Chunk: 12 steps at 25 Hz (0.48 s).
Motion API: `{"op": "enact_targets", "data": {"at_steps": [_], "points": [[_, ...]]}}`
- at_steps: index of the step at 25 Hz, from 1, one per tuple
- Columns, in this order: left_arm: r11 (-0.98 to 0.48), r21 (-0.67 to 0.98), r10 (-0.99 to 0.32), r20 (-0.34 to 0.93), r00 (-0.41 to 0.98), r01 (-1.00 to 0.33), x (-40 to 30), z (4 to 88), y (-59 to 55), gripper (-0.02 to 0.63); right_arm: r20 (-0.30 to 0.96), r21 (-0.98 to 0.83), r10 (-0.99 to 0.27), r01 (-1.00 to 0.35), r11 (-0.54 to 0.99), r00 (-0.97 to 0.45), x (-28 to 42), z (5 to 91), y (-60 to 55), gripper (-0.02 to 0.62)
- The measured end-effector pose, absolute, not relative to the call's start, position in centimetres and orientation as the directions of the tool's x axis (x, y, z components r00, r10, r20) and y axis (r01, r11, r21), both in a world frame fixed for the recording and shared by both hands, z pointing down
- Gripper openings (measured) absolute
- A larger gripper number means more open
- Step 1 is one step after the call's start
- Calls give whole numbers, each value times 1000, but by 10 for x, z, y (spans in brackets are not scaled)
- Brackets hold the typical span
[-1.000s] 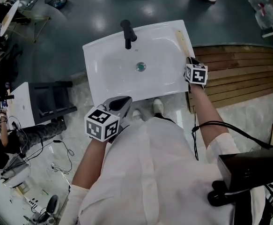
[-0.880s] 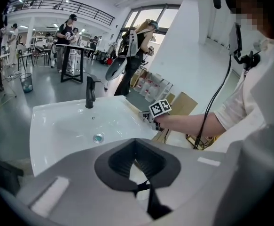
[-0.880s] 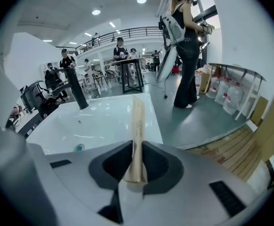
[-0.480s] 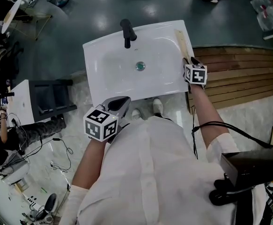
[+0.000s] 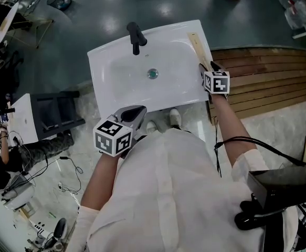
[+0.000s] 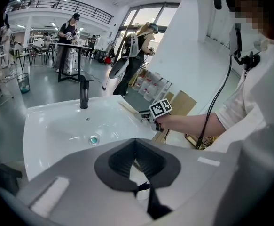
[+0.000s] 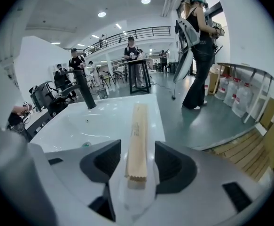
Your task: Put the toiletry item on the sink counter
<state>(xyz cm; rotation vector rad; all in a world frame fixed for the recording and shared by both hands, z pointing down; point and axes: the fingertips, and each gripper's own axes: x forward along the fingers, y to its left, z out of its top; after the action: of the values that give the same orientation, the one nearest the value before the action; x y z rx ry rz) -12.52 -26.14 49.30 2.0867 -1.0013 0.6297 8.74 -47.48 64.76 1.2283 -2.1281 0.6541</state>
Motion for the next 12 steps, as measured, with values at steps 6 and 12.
{"op": "enact_targets", "data": {"at_steps": [6, 12], "points": [[-431, 411, -439, 682, 585, -803, -115, 497, -265, 6, 691, -147, -577, -867, 477, -435, 88, 639, -468, 212], [-434, 438, -421, 674, 607, -787, -99, 506, -258, 6, 668, -174, -572, -847, 502, -476, 90, 624, -455, 218]]}}
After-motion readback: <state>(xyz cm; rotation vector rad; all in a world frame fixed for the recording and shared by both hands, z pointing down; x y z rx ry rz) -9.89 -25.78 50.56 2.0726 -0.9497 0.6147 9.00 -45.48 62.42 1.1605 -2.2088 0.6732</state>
